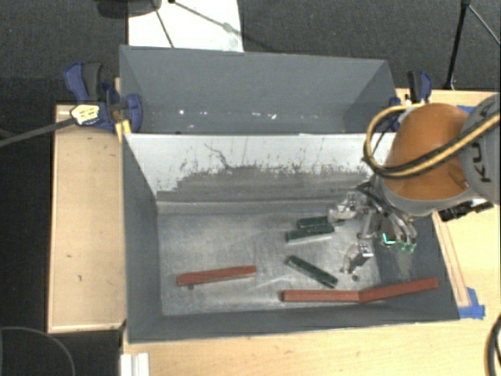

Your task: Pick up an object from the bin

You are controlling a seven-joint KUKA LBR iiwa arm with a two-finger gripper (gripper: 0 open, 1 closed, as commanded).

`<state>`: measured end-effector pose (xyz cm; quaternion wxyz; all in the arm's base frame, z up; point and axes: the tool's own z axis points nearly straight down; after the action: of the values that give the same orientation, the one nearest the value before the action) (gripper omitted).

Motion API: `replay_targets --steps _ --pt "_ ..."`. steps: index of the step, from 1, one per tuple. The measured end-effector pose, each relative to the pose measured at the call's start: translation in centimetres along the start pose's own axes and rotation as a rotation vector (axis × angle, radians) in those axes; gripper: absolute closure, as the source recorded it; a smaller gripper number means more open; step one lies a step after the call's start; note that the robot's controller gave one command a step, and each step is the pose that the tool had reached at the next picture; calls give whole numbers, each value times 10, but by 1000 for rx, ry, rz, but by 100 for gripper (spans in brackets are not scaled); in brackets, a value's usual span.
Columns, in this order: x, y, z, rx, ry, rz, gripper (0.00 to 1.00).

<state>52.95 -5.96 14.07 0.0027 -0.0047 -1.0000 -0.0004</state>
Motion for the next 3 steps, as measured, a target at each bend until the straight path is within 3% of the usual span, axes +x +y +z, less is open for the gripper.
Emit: replay_targets --steps 1,2,3 --pt "-2 0 -4 1 -8 -3 0" --pt "-63 21 62 0 -16 79 0" --pt "-59 21 62 0 -9 81 0"
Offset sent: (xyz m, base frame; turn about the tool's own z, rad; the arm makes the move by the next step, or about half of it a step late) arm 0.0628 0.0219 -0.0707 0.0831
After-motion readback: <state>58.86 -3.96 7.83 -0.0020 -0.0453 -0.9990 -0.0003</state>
